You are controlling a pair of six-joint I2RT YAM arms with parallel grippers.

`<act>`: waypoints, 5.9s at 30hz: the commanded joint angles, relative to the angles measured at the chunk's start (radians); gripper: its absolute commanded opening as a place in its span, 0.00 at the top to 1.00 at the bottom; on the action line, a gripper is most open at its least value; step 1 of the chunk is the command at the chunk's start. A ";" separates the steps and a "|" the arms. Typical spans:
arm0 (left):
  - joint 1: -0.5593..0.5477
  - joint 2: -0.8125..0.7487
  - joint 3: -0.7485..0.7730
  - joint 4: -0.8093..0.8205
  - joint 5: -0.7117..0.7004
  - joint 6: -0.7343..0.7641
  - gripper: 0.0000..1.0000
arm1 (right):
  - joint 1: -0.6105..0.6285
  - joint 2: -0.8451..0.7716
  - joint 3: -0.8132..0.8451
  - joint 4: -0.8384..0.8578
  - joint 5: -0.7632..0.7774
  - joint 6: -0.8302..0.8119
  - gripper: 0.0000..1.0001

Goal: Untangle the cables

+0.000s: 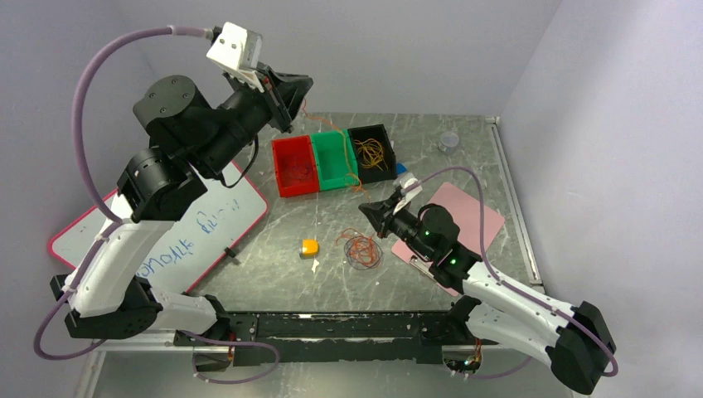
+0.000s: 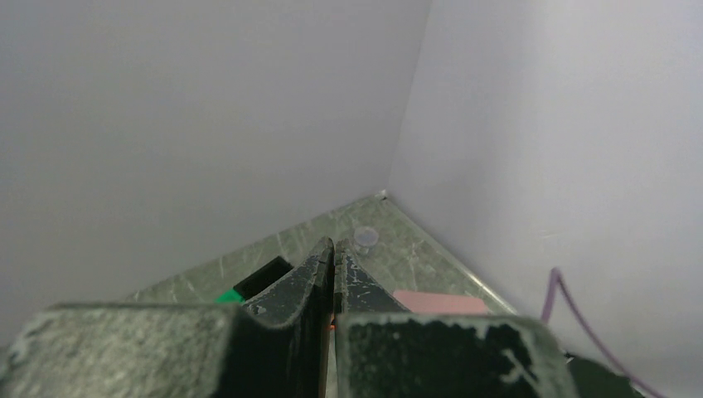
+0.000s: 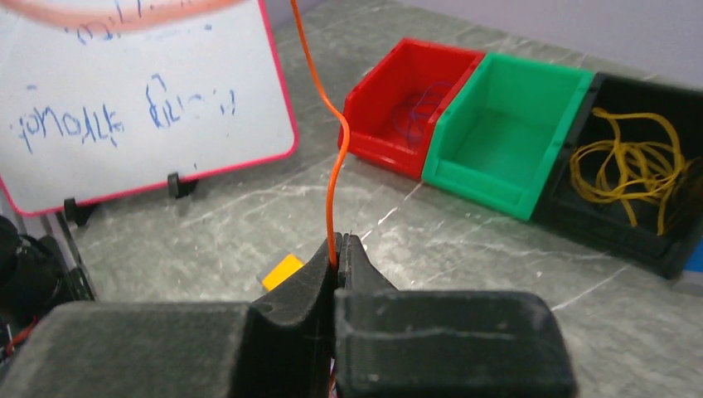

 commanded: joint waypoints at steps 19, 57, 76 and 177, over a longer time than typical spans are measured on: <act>0.012 -0.110 -0.476 0.018 -0.131 -0.172 0.93 | 0.002 0.022 0.638 -0.726 0.069 -0.006 1.00; 0.510 0.706 -0.230 0.261 0.566 -0.201 0.93 | -0.321 0.829 0.932 -0.295 -0.095 0.053 1.00; 0.539 0.789 -0.222 0.262 0.500 -0.202 0.66 | -0.340 1.060 1.079 -0.315 -0.152 0.016 1.00; 0.715 0.173 -0.832 0.354 0.450 -0.153 0.60 | -0.191 1.259 1.292 -0.563 -0.077 -0.562 0.49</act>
